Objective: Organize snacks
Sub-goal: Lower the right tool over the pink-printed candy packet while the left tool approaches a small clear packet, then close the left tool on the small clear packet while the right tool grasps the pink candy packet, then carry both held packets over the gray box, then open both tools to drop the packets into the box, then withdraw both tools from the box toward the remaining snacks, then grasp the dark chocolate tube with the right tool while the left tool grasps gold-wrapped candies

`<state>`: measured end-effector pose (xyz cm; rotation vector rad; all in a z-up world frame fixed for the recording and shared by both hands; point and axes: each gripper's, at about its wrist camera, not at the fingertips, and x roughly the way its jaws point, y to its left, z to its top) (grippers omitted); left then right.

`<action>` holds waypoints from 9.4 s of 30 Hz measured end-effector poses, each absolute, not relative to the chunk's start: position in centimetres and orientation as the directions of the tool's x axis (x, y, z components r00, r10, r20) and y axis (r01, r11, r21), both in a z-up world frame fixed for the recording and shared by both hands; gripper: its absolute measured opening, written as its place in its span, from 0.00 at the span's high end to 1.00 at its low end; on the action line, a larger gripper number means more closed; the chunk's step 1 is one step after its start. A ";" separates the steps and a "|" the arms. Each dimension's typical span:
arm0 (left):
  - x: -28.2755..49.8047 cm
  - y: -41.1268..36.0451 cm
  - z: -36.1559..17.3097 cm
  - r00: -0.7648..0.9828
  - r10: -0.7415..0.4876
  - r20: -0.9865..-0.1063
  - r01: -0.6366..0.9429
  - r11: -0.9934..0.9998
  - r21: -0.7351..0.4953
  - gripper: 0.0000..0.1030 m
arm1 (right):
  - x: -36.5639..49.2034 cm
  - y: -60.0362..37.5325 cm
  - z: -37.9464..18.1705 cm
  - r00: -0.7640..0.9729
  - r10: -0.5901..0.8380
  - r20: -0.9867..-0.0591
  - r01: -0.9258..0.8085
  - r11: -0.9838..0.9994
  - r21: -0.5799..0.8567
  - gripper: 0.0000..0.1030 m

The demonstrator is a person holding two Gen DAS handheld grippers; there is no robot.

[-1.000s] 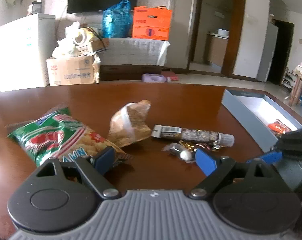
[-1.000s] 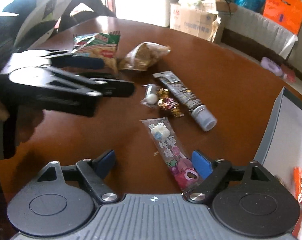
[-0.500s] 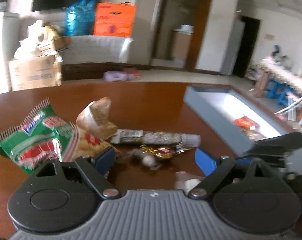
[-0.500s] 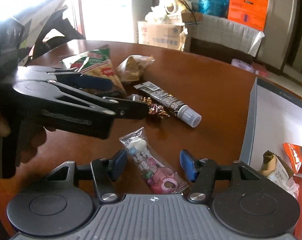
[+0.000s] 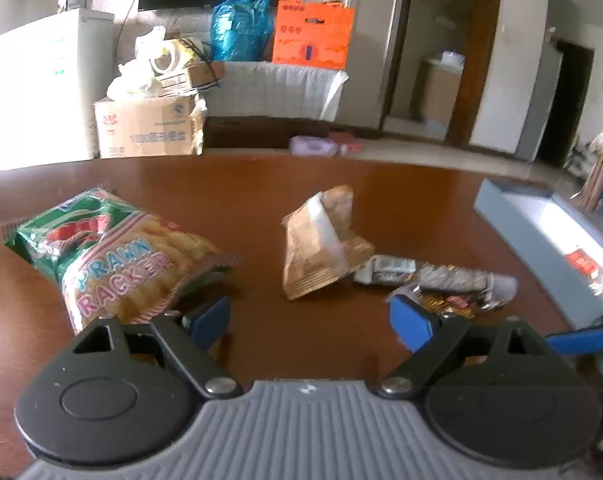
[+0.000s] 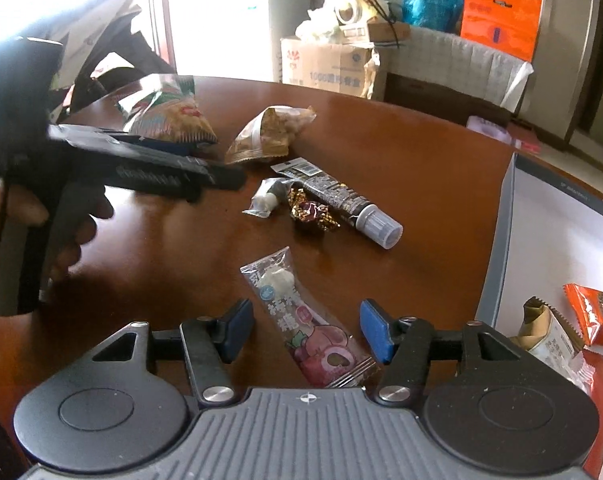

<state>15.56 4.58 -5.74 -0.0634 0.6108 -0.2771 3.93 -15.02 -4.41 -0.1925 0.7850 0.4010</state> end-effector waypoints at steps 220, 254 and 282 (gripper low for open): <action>12.8 5.0 -3.8 0.670 -0.460 -0.583 0.548 0.836 -0.029 0.23 | 7.1 -11.8 -1.9 0.773 0.209 -0.599 -0.309 0.949 -0.068 0.47; 10.5 10.2 -4.0 0.649 -0.500 -0.574 0.605 0.796 -0.010 0.22 | 10.4 -8.0 -3.0 0.545 0.466 -0.697 -0.550 0.826 0.123 0.44; 16.5 3.2 -5.8 0.595 -0.546 -0.590 0.591 0.795 -0.139 0.81 | 11.0 -11.5 -4.2 0.693 0.203 -0.692 -0.303 0.953 -0.024 0.75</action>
